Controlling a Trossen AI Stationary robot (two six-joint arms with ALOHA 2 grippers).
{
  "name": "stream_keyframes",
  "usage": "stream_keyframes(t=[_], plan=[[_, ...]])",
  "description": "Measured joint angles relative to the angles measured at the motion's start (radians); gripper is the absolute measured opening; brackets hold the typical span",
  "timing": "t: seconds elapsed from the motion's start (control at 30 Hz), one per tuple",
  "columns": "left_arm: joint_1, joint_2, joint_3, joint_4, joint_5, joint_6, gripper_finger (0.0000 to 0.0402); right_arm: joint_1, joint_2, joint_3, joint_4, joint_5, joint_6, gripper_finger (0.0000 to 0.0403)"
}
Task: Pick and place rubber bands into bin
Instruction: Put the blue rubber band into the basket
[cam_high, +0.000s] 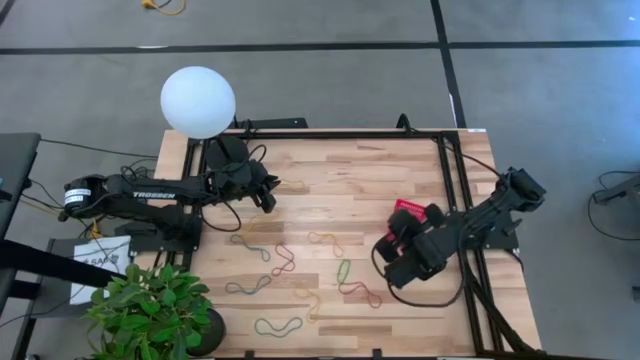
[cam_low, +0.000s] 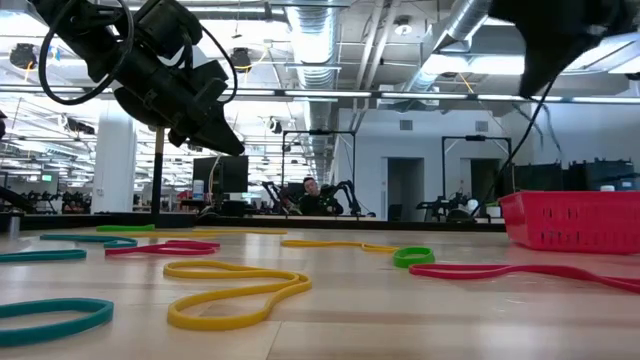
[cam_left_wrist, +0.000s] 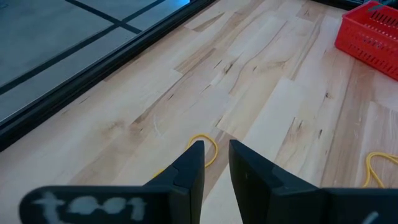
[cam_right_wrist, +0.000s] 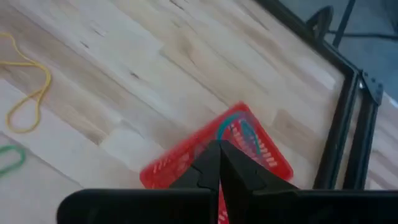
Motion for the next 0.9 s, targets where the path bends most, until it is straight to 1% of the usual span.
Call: stream_keyframes(t=[0.1,0.4,0.67,0.83,0.9], plan=[[0.000,0.000,0.000,-0.002,0.000,0.000,0.0064,0.001,0.013,-0.020,-0.025,-0.037,0.063,0.0000],[0.000,0.000,0.000,-0.002,0.000,0.000,0.0064,-0.007,0.014,-0.200,0.180,-0.181,0.126,0.0000],[0.000,0.000,0.000,-0.001,0.000,-0.001,0.0064,-0.017,0.014,-0.296,0.354,-0.185,0.126,0.0005],[0.000,0.000,0.000,-0.001,0.000,-0.001,0.0064,-0.041,0.014,-0.337,0.441,-0.191,0.124,0.0020],[0.000,0.000,0.000,-0.001,0.000,-0.001,0.0064,-0.055,0.014,-0.356,0.477,-0.220,0.104,0.0030]])
